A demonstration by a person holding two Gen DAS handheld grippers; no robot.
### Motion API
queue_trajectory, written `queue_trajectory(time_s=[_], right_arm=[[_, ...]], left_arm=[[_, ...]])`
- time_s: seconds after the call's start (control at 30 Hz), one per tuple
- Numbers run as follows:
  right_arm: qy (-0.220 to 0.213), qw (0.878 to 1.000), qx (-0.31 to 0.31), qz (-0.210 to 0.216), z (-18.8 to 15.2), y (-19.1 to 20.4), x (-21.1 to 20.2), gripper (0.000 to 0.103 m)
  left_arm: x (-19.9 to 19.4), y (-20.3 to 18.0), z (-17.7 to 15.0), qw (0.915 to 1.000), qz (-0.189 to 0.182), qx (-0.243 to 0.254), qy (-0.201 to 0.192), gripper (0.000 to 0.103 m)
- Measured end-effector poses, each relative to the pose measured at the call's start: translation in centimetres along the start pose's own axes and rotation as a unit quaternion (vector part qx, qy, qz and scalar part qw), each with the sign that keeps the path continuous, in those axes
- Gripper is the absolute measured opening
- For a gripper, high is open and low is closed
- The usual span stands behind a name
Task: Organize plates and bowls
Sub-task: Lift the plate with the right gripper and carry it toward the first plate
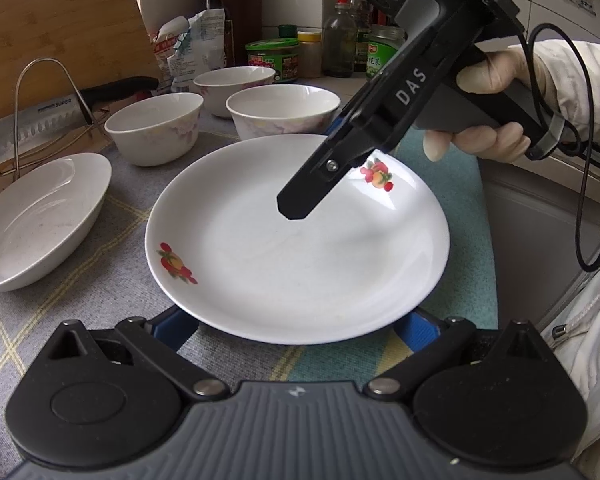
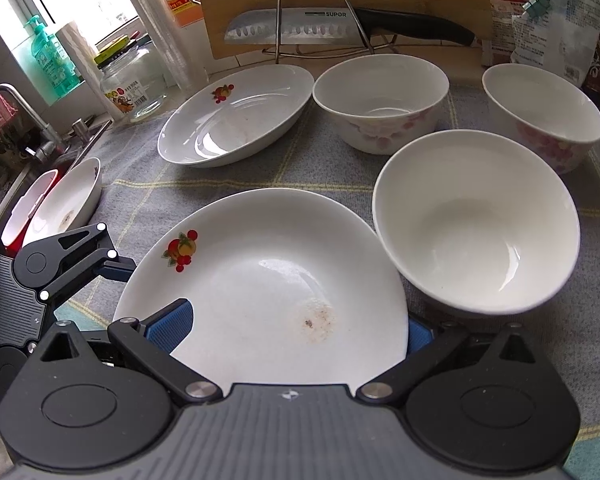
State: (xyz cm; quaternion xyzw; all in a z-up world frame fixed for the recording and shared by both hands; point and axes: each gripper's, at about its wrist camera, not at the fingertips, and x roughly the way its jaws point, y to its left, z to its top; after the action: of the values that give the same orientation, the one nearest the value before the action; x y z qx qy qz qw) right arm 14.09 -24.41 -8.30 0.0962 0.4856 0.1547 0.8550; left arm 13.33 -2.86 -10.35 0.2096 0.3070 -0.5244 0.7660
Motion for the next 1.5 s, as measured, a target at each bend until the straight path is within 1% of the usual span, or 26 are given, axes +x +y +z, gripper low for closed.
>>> queue_trajectory(time_s=[0.33, 0.7, 1.13, 1.5], right_arm=[[0.0, 1.0, -0.013, 0.002, 0.1, 0.9, -0.3, 0.103], [-0.003, 0.999, -0.036, 0.011, 0.4, 3.0, -0.7, 0.103], [-0.004, 0.997, -0.078, 0.027, 1.5, 6.8, -0.3, 0.103], [-0.001, 0.991, -0.127, 0.054, 2.9, 11.4, 1.1, 0.103]], left_arm=[[-0.9, -0.3, -0.2, 0.9999, 0.006, -0.008, 0.003, 0.102], [-3.0, -0.8, -0.7, 0.9994, 0.025, -0.025, -0.001, 0.102], [-6.6, -0.9, -2.2, 0.9969, 0.061, -0.049, -0.009, 0.102], [-10.3, -0.2, -4.5, 0.9911, 0.103, -0.083, -0.013, 0.102]])
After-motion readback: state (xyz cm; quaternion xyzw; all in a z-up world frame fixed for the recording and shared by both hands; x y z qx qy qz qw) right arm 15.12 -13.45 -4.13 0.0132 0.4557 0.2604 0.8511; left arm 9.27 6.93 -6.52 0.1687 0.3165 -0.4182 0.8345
